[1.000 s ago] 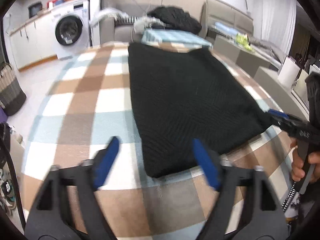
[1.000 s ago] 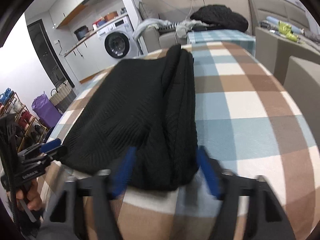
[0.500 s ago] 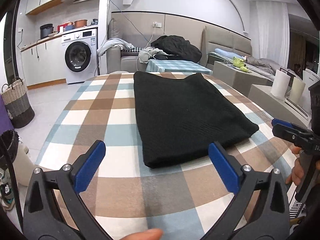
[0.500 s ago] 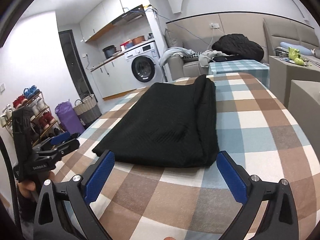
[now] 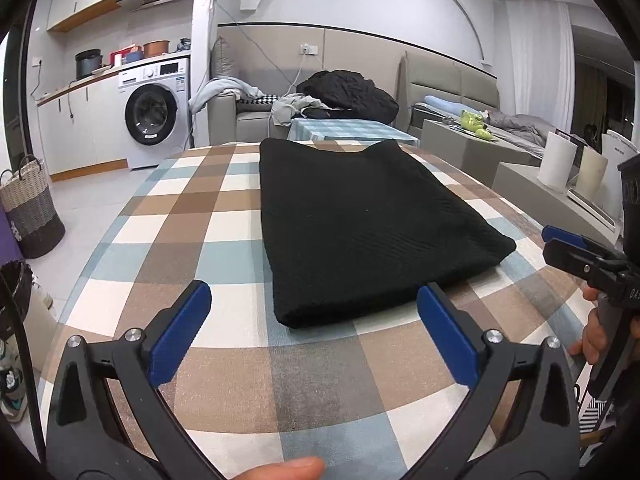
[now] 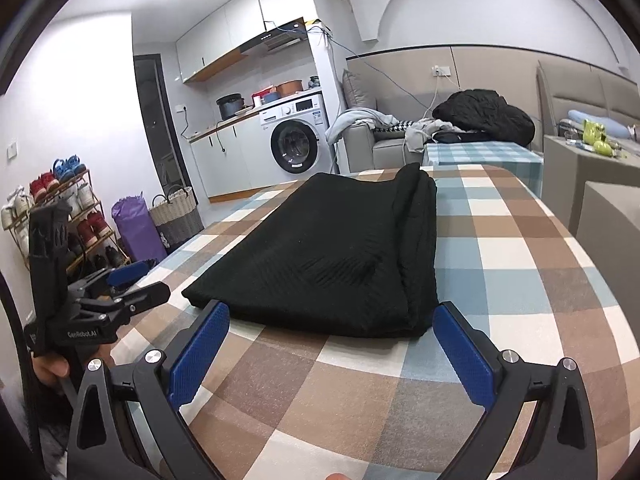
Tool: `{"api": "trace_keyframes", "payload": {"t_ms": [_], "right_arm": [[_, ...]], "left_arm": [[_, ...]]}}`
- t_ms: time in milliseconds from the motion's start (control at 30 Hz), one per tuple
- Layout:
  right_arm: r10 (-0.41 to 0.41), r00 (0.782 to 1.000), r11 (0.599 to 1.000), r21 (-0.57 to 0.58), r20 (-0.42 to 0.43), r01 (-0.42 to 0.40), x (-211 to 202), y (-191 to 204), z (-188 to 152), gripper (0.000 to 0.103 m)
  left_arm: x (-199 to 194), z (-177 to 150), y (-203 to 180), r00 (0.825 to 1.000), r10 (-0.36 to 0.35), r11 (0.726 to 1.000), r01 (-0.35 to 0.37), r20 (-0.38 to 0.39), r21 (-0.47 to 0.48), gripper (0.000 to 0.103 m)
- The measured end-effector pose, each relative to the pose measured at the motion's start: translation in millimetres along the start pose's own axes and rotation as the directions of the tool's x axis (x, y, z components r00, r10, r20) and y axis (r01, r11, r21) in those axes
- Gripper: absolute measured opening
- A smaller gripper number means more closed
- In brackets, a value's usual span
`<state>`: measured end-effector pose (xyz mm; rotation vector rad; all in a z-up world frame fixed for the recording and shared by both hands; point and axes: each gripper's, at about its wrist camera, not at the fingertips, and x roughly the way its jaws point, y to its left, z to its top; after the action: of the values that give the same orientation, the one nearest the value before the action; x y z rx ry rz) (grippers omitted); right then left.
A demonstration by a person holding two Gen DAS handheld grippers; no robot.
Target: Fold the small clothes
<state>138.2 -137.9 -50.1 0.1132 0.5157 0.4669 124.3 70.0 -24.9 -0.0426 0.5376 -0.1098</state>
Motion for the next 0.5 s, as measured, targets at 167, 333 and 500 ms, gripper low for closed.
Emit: {"api": "trace_keyframes", "payload": {"t_ms": [167, 333, 500], "right_arm": [[0.007, 1.000, 1.000, 0.008, -0.004, -0.007, 0.1, -0.4, 0.3, 0.103], [0.004, 1.000, 1.000, -0.008, -0.008, -0.004, 0.8, 2.2, 0.0, 0.103], [0.003, 1.000, 1.000, -0.012, -0.009, -0.003, 1.5, 2.8, -0.4, 0.103]], "left_arm": [[3.7, 0.1, 5.4, 1.000, 0.014, 1.000, -0.015, -0.014, -0.025, 0.102], [5.8, -0.9, 4.6, 0.999, 0.028, 0.999, -0.028, -0.019, -0.016, 0.102], [6.5, -2.0, 1.8, 0.999, 0.031, 0.999, -0.031, -0.020, -0.005, 0.102]]}}
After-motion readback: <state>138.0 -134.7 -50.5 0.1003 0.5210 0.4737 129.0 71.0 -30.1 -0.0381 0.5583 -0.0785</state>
